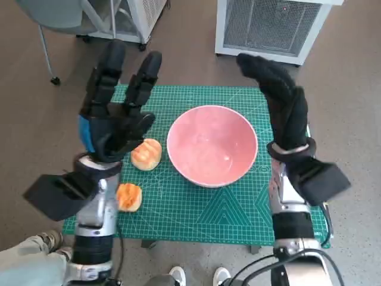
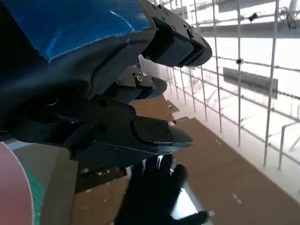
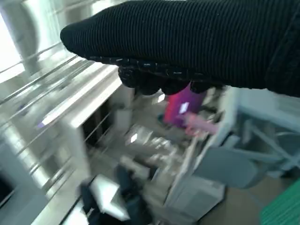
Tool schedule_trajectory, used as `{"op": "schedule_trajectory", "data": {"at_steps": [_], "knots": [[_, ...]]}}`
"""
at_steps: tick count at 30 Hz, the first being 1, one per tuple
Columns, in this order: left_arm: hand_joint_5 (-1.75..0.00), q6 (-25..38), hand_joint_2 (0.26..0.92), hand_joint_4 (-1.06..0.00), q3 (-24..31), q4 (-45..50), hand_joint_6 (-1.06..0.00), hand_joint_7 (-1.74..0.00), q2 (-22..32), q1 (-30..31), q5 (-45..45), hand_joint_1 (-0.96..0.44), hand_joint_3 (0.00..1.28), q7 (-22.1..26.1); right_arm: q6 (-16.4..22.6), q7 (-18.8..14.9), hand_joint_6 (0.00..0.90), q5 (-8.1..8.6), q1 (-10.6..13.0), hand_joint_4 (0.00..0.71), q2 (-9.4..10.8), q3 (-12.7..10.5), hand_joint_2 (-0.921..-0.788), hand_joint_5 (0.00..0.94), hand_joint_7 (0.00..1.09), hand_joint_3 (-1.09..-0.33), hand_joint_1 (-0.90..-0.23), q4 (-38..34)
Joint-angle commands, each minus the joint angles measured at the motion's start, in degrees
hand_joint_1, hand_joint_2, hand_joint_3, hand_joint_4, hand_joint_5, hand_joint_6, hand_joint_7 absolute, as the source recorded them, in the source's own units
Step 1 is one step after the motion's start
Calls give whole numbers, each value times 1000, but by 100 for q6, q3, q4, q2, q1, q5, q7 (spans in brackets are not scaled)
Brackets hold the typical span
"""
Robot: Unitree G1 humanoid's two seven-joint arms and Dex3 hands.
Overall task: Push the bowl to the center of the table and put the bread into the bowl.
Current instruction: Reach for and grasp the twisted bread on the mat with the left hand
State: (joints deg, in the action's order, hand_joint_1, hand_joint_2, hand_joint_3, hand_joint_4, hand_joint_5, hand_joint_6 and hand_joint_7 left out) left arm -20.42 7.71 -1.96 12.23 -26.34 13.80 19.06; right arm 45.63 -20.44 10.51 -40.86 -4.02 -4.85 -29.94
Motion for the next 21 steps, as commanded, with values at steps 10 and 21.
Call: {"op": "schedule_trajectory", "data": {"at_steps": [10,21], "knots": [[-3,272,920,-394,764,425,-432,-1,2544,387,-317,-160,98,1369,-305,190,24,-195,474,280,6,155,-921,4,626,-795,-692,772],[-9,737,890,-413,1226,1155,-509,-41,3800,1328,-535,-272,12,2078,-316,378,5,-263,474,278,34,159,-921,3,641,-809,-692,683]]}}
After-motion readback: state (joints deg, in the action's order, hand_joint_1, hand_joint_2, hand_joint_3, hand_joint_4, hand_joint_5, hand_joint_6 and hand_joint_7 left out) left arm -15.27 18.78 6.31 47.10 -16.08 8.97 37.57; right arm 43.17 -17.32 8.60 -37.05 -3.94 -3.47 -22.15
